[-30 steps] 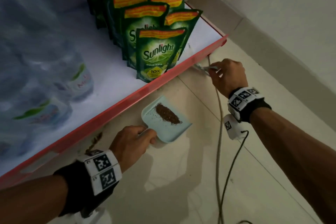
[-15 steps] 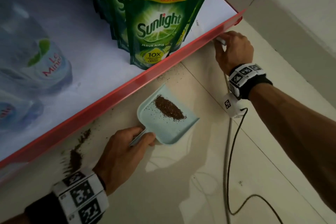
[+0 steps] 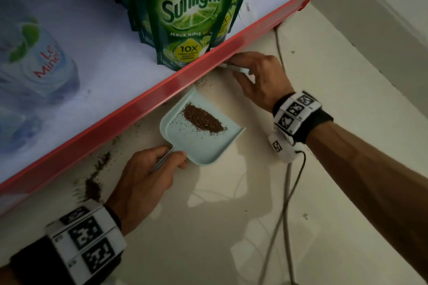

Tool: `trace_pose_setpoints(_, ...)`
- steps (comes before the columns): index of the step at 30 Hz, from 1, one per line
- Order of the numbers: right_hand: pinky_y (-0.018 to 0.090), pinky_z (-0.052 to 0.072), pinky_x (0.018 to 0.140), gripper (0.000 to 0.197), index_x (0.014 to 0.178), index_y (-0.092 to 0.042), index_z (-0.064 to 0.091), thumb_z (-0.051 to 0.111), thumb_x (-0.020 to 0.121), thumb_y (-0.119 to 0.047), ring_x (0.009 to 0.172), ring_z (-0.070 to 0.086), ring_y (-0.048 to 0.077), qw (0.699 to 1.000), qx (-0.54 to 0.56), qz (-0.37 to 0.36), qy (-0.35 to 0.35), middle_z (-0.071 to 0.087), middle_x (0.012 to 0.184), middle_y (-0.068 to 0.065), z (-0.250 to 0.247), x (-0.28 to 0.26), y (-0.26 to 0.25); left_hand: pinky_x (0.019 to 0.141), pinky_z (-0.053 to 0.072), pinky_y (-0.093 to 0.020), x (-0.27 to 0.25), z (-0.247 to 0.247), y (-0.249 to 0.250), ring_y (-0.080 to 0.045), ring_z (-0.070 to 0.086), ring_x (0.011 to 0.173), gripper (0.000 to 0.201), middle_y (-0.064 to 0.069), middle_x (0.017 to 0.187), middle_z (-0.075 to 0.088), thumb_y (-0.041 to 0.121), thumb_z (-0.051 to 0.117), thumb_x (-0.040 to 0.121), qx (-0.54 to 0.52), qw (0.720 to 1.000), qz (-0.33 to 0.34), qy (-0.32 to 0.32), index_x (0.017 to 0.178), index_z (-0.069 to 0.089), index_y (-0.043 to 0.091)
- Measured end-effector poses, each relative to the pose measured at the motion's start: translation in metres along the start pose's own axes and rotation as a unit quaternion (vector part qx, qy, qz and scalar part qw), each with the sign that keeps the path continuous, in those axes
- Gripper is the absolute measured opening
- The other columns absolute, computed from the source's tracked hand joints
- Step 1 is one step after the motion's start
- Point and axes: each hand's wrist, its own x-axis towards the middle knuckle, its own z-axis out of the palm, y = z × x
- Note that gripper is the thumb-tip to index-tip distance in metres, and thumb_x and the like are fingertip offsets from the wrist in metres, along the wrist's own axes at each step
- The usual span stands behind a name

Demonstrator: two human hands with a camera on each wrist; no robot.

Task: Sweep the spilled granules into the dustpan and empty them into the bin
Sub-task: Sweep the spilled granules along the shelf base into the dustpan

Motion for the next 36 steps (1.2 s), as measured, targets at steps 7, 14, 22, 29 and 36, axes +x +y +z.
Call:
trace_pose_setpoints(7,0.040,0.053,0.074,0.032,0.117,-0.025,0.069,0.047,0.095,-0.026,0.094,0.066,0.037,0.972,-0.138,0.183,0.058,0.073,0.110,0.009,-0.023,0.011,0.040,0.047,0.028,-0.024,-0.005,0.002,-0.004,-0.013,0.033,0.043,0.037,0.003,0.046,0.038,0.053,0.054,0.074,0.003,1.000,-0.003,-0.005,0.072,0.067,0.018)
trace_pose_setpoints(14,0.041,0.053,0.073,0.030,0.115,-0.024,0.068,0.045,0.096,-0.023,0.087,0.064,0.041,0.970,-0.138,0.191,-0.055,0.072,0.097,0.015,-0.015,0.008,0.026,0.042,0.029,-0.023,-0.005,0.003,-0.011,-0.011,0.034,0.043,0.040,0.002,0.047,0.039,0.058,0.057,0.072,0.016,1.000,-0.009,-0.002,0.075,0.068,0.020)
trace_pose_setpoints(22,0.024,0.043,0.061,0.028,0.113,-0.026,0.070,0.047,0.097,-0.028,0.063,0.064,0.024,0.990,-0.077,0.110,0.033,0.075,0.082,0.003,-0.015,-0.014,-0.016,0.046,0.031,-0.024,-0.007,0.002,-0.010,-0.010,0.037,0.041,0.031,0.004,0.045,0.042,0.050,0.057,0.078,0.019,1.000,-0.013,0.010,0.073,0.069,0.022)
trace_pose_setpoints(29,0.047,0.054,0.079,0.029,0.113,-0.019,0.069,0.048,0.094,-0.024,0.093,0.062,0.043,0.949,-0.143,0.277,-0.042,0.070,0.102,0.020,-0.033,-0.001,0.029,0.047,0.033,-0.026,-0.017,-0.003,-0.012,-0.010,0.038,0.042,0.026,0.004,0.043,0.042,0.044,0.059,0.087,0.036,0.999,-0.004,0.017,0.073,0.069,0.024)
trace_pose_setpoints(36,0.037,0.057,0.066,0.029,0.105,-0.018,0.073,0.045,0.096,-0.022,0.071,0.069,0.030,0.988,-0.054,0.133,-0.051,0.075,0.087,0.006,-0.009,-0.035,-0.051,0.042,0.031,-0.023,-0.022,-0.008,-0.016,-0.012,0.037,0.043,0.026,0.003,0.045,0.041,0.041,0.060,0.090,0.039,0.999,0.001,0.019,0.074,0.069,0.022)
